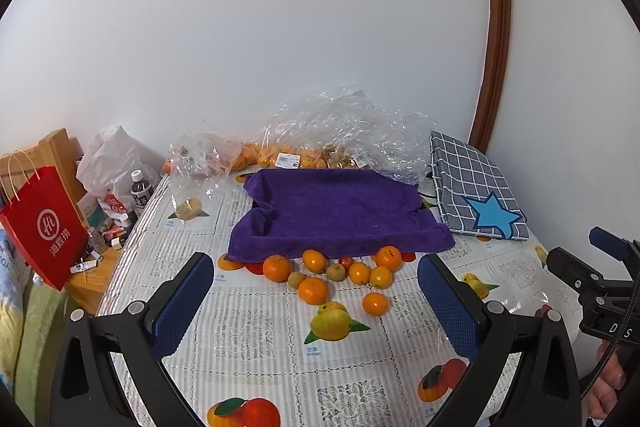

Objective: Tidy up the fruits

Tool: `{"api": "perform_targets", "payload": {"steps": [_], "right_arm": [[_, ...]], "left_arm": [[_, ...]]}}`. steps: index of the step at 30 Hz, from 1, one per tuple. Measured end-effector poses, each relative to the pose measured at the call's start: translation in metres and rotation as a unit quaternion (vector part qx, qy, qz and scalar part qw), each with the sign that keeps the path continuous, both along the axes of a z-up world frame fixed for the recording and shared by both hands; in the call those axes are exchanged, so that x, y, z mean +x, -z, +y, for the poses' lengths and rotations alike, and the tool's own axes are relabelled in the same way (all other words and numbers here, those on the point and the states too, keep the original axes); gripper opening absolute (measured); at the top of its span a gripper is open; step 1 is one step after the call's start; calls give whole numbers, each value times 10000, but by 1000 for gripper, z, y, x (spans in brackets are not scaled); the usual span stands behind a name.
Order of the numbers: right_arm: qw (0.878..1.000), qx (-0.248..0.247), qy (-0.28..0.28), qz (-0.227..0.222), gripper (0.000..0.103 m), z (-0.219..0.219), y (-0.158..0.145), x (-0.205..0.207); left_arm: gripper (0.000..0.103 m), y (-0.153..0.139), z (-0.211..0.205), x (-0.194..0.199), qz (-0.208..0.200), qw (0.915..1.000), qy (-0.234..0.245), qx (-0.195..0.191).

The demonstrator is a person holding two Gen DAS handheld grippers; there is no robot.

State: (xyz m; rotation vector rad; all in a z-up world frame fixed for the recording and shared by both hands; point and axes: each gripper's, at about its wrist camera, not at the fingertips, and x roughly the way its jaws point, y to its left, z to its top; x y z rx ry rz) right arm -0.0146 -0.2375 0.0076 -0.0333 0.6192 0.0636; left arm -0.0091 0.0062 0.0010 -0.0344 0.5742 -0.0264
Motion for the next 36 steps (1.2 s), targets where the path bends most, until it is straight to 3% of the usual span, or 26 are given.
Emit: {"api": "perform_targets", "payload": {"steps": [36], "right_arm": [[9999, 29, -93, 79, 103, 9, 2, -1]], "left_arm": [[103, 3, 4, 4, 48, 10000, 45, -64]]}}
